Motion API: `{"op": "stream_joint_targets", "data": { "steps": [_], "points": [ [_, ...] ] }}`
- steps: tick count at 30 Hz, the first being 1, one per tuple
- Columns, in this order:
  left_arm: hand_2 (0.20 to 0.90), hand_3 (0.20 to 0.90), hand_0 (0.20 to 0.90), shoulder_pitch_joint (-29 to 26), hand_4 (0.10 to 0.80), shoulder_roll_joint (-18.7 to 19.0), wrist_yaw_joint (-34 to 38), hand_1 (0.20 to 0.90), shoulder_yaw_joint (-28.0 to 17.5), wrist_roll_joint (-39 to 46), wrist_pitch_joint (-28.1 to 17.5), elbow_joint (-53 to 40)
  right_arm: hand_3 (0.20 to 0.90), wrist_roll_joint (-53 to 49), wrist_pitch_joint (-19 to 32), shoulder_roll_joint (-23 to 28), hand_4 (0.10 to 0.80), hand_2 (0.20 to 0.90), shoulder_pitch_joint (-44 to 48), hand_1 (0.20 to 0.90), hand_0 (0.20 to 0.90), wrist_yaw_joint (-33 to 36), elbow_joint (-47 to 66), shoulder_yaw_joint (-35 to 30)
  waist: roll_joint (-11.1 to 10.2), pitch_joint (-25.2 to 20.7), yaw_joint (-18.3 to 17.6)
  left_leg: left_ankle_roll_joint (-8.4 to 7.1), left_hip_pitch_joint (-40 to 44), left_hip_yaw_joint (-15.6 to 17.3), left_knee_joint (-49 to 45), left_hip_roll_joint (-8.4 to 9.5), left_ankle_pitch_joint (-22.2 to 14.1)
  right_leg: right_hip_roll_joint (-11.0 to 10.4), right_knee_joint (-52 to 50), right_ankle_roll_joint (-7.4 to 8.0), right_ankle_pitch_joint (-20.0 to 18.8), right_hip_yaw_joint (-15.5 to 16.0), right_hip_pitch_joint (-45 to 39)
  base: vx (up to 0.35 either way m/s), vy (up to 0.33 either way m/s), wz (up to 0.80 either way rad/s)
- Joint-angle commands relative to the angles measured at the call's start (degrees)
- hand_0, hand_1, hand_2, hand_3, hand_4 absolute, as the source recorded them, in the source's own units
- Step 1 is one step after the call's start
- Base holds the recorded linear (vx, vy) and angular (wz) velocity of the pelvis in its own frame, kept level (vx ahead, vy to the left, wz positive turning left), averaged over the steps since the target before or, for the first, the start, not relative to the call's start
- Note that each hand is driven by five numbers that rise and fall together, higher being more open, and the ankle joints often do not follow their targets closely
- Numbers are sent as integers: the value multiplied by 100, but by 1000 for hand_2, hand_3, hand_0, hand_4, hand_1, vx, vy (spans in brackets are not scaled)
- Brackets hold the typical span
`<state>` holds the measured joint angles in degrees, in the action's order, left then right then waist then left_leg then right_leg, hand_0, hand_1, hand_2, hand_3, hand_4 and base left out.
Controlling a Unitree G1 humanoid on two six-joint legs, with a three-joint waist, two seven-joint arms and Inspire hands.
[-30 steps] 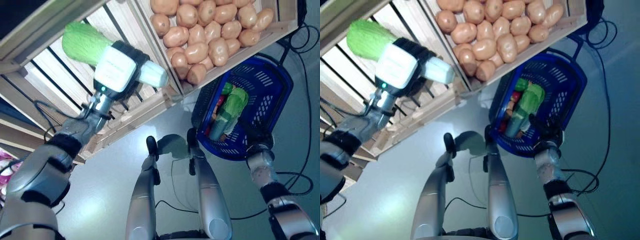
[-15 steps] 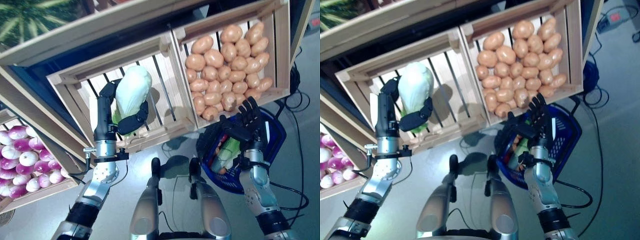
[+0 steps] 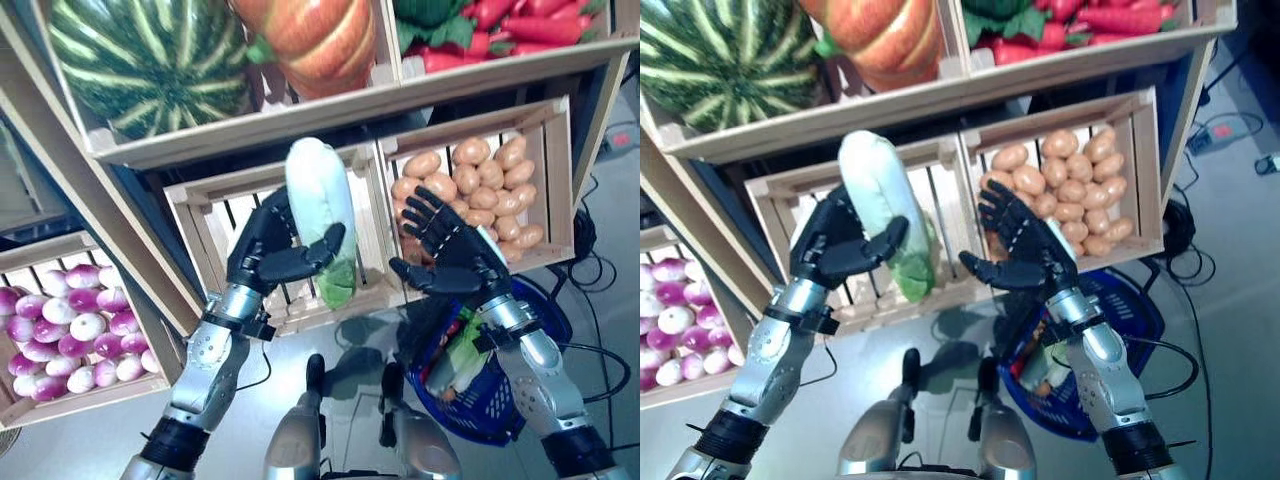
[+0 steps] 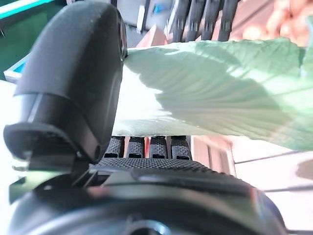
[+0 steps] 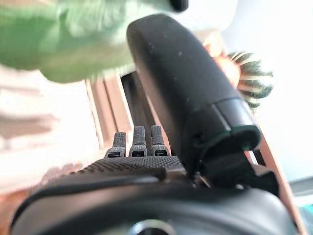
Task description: Put vegetables into the basket
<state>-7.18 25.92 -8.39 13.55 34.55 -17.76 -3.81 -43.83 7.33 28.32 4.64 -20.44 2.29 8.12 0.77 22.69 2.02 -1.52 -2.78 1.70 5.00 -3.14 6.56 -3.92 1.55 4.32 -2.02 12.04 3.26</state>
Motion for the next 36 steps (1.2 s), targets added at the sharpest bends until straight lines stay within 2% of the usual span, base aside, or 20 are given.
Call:
{"op": "stream_joint_targets", "data": {
  "steps": [1, 2, 12, 18, 22, 26, 30, 33, 36],
  "points": [
    [300, 300, 300, -103, 400, 39, -237, 300, 230, 358, -480, -286, 900, -741, -158, 54, 800, 900, -265, 900, 900, -964, 182, 495, -288, -1443, 57, -152, 31, -25, -27, 123, -338, -254, 234, 142, -175, 206, -389, 125, 2, 6],
    [300, 300, 300, -98, 400, -5, -228, 300, 238, 417, -440, -308, 900, -905, -448, -6, 800, 900, -291, 900, 900, -1056, 178, 612, -302, -1552, 70, -149, 111, -46, 0, 122, -363, -262, 283, 149, -183, 206, -469, 136, 0, 10],
    [300, 300, 300, 79, 400, -129, -481, 300, 341, 767, -490, -467, 900, -1441, -1197, -419, 800, 900, -583, 900, 900, -1466, 8, 1053, -301, -1929, 16, -118, 399, -8, 0, 106, -536, -293, 345, 174, -140, 150, -685, 62, 4, 2],
    [300, 300, 300, 96, 400, -188, -823, 300, 389, 1188, -413, -549, 900, -1346, -1576, -482, 800, 900, -610, 900, 900, -1544, -88, 1271, -288, -2042, -14, -103, 505, 46, 0, 92, -588, -305, 345, 179, -123, 102, -744, 12, 8, -3],
    [300, 300, 300, 127, 400, -242, -1158, 300, 503, 1524, -122, -699, 900, -1457, -1598, -498, 800, 900, -623, 900, 900, -1418, -141, 1373, -274, -2108, -36, -98, 531, 67, 0, 76, -593, -304, 345, 189, -130, 68, -752, 3, 7, -3],
    [300, 300, 300, 130, 400, -179, -1276, 300, 698, 1459, 116, -736, 900, -1565, -1591, -502, 800, 900, -582, 900, 900, -1338, -86, 1431, -254, -2144, -59, -88, 527, 65, 0, 65, -581, -300, 345, 206, -145, 40, -736, 0, 6, -2],
    [300, 300, 300, 156, 400, -146, -1736, 300, 768, 1763, 462, -708, 900, -1469, -1692, -465, 800, 900, -573, 900, 900, -1448, -53, 1459, -246, -2195, -65, -82, 515, 87, 0, 62, -581, -311, 345, 230, -151, 7, -708, 0, 3, -2],
    [300, 300, 300, 156, 400, -150, -2108, 300, 866, 1949, 758, -755, 900, -1215, -1744, -349, 800, 900, -514, 900, 900, -1805, -81, 1535, -244, -2245, -56, -76, 495, 102, 0, 52, -570, -316, 345, 242, -166, -6, -684, -4, 7, -5],
    [300, 300, 300, 122, 400, -108, -2344, 300, 970, 1946, 883, -785, 900, -1234, -1780, -253, 800, 900, -453, 900, 900, -1954, -86, 1600, -251, -2266, -47, -75, 497, 98, 0, 48, -566, -319, 345, 250, -180, -18, -680, 0, 1, -1]
  ]
}}
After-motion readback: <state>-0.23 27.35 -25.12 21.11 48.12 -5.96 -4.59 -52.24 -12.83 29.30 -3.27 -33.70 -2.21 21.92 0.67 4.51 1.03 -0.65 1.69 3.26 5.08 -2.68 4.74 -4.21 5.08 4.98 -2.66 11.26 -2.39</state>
